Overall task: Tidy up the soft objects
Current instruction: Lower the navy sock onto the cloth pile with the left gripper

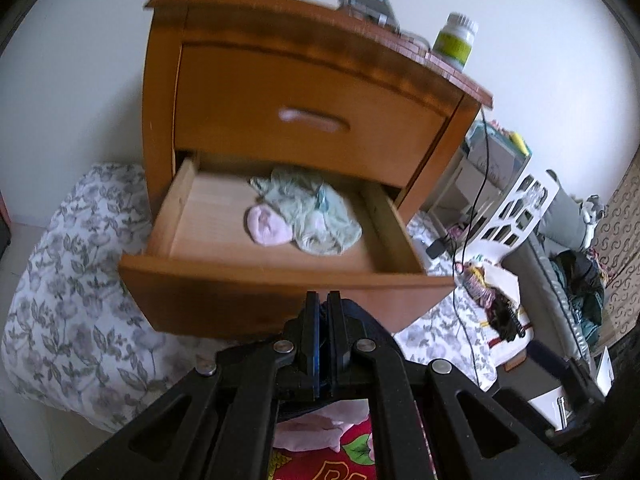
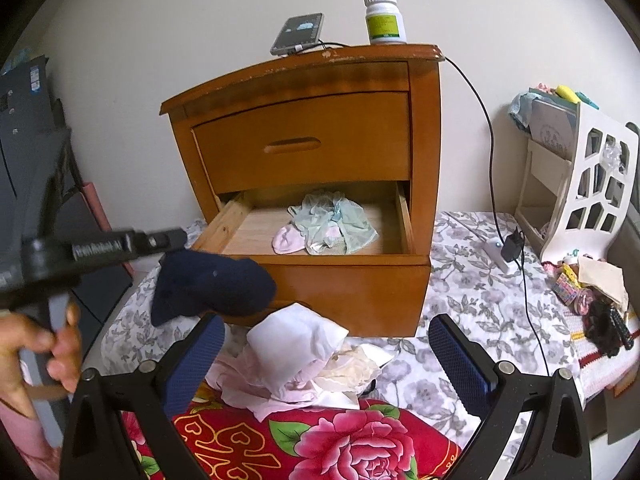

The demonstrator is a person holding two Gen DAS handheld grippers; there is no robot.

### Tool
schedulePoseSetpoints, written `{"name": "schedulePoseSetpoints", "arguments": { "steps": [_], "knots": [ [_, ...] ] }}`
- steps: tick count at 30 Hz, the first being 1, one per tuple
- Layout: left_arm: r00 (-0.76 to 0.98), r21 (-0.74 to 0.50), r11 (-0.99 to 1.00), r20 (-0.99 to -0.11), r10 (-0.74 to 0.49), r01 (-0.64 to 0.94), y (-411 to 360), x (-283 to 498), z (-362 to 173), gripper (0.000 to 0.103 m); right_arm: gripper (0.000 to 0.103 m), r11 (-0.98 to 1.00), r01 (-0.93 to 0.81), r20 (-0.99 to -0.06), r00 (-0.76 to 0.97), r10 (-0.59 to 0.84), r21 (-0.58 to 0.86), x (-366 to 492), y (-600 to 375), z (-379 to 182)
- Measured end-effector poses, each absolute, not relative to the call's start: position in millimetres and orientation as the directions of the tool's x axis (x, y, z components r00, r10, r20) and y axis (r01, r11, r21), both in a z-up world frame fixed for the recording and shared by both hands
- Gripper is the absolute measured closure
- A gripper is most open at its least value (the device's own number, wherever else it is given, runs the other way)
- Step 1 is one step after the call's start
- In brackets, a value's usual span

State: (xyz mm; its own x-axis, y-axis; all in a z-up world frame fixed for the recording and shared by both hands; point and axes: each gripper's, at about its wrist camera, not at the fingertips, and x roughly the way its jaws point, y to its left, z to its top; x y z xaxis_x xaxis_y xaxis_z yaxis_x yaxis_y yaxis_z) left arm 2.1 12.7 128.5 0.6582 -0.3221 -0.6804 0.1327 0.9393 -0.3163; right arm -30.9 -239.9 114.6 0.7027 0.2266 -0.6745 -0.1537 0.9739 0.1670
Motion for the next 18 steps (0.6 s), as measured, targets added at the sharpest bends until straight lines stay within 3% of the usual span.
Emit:
{"name": "schedulePoseSetpoints", "arguments": {
  "steps": [18],
  "knots": [
    [0.486, -0.365, 0.924, -0.792, -0.37, 0.109, -11, -4, 26, 0.1, 0.0, 0.974, -0.161, -0.724, 0.651, 0.228, 0.161, -22, -234, 88]
  ]
}}
